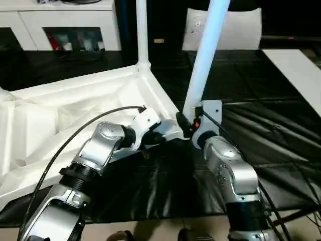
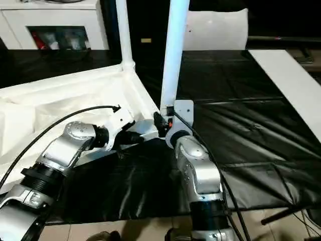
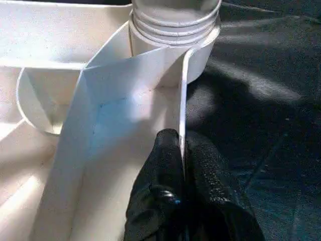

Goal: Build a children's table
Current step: Rotate leg to tighten

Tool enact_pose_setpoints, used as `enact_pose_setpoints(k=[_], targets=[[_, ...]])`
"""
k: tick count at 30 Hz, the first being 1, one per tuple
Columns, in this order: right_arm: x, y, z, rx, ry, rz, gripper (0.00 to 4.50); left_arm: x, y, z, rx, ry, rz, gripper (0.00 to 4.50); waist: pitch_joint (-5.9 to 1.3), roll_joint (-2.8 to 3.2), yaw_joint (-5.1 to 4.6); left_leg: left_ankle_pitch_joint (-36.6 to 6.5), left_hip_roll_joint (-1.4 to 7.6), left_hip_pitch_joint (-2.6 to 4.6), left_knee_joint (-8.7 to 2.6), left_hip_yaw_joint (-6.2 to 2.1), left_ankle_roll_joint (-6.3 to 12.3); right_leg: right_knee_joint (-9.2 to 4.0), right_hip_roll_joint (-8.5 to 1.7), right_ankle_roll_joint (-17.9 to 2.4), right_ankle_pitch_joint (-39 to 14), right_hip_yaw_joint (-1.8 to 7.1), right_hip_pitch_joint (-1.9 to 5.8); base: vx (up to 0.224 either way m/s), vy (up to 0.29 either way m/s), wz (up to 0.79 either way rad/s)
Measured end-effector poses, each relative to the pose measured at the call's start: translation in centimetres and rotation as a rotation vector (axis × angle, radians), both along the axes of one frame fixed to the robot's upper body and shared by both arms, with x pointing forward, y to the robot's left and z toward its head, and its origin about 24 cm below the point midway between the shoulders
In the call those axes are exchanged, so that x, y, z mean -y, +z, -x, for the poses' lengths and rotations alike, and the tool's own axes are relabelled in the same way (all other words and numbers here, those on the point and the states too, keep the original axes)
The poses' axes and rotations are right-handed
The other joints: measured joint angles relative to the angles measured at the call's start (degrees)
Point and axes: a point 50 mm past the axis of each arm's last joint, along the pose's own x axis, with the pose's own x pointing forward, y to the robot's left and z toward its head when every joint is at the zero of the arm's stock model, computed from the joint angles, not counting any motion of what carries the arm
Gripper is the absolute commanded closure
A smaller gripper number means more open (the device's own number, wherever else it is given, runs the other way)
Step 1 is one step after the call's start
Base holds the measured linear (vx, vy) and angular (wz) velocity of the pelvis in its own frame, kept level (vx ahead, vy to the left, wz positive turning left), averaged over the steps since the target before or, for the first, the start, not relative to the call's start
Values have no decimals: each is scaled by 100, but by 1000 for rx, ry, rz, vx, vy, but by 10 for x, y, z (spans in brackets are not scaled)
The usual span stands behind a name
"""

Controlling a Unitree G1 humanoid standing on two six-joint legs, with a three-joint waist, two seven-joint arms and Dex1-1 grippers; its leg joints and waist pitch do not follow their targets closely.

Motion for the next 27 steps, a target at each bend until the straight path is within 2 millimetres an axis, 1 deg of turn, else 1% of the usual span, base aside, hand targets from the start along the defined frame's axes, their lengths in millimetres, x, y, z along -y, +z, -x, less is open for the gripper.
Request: enact_pose_setpoints(k=[1,2,3,5,6,8,9,10,11,13,15,17,21,23,25,26,27], targets=[[2,0,2,10,17,6,135,1,0,0,10,-11,0,450,0,1,34,5,2,2,-2,0,2,1,0,23,26,0,-1,0,0,0],[4,1,3,20,35,9,113,2,1,0,20,-21,-1,450,0,5,60,6,10,3,-8,0,-1,5,3,38,46,-7,-4,0,0,0],[7,2,4,26,50,12,113,2,1,1,26,-31,-4,450,-1,6,82,8,14,3,-22,1,-3,6,5,29,56,-12,-5,0,0,0],[19,3,11,48,130,32,84,1,3,2,45,-79,-12,450,-5,14,168,22,24,0,-56,0,-18,8,16,42,51,-17,-18,54,-37,3],[24,4,14,59,167,33,81,0,4,3,52,-94,-14,450,-8,18,197,33,32,-3,-63,0,-19,10,27,46,46,-17,-27,57,-31,-2],[28,7,17,76,234,35,74,-5,5,3,67,-118,-19,450,-8,17,215,45,48,-16,-63,-1,-12,32,40,35,30,-23,-52,0,0,0],[35,8,18,82,269,62,47,-7,6,3,78,-138,-21,450,-8,17,219,54,45,-32,-58,-1,3,50,40,30,23,-20,-75,0,0,0],[38,9,19,87,313,78,47,-8,7,3,87,-153,-23,450,-8,17,228,55,43,-44,-55,0,5,65,37,26,19,-19,-94,0,0,0],[46,12,21,100,388,116,34,-13,8,4,101,-192,-33,450,-7,13,240,55,46,-53,-34,0,8,100,38,13,8,-21,-107,0,0,0],[53,15,25,112,496,144,27,-23,8,5,101,-230,-45,450,-6,11,257,54,56,-55,-27,-1,8,110,40,10,-1,-31,-109,0,0,0],[56,17,28,118,584,141,27,-29,8,7,85,-277,-46,450,-6,11,275,55,61,-58,-14,-1,6,119,41,10,-1,-34,-108,0,0,0],[60,21,30,115,693,146,27,-31,8,12,48,-346,-39,450,-6,12,339,54,59,-69,8,-1,7,126,34,7,0,-31,-108,0,0,0],[66,31,37,100,949,142,27,-34,7,20,7,-478,-52,450,-7,10,436,47,59,-82,51,-1,21,140,28,3,2,-31,-100,0,0,0],[68,29,38,74,1035,137,55,-36,7,23,-7,-532,-63,450,-6,7,491,44,62,-88,81,-1,25,166,26,2,3,-31,-104,0,0,0],[69,27,39,52,1078,137,68,-37,7,25,-16,-570,-71,450,-6,7,540,35,65,-88,105,-1,13,188,24,1,2,-31,-106,0,0,0],[69,25,40,39,1114,140,80,-37,6,26,-20,-590,-74,450,-5,5,554,33,67,-89,113,-2,7,194,23,1,2,-32,-105,0,0,0],[69,24,41,30,1137,142,80,-36,6,27,-22,-601,-76,450,-5,4,559,34,69,-89,117,-2,8,197,23,-1,4,-33,-103,0,0,0]])
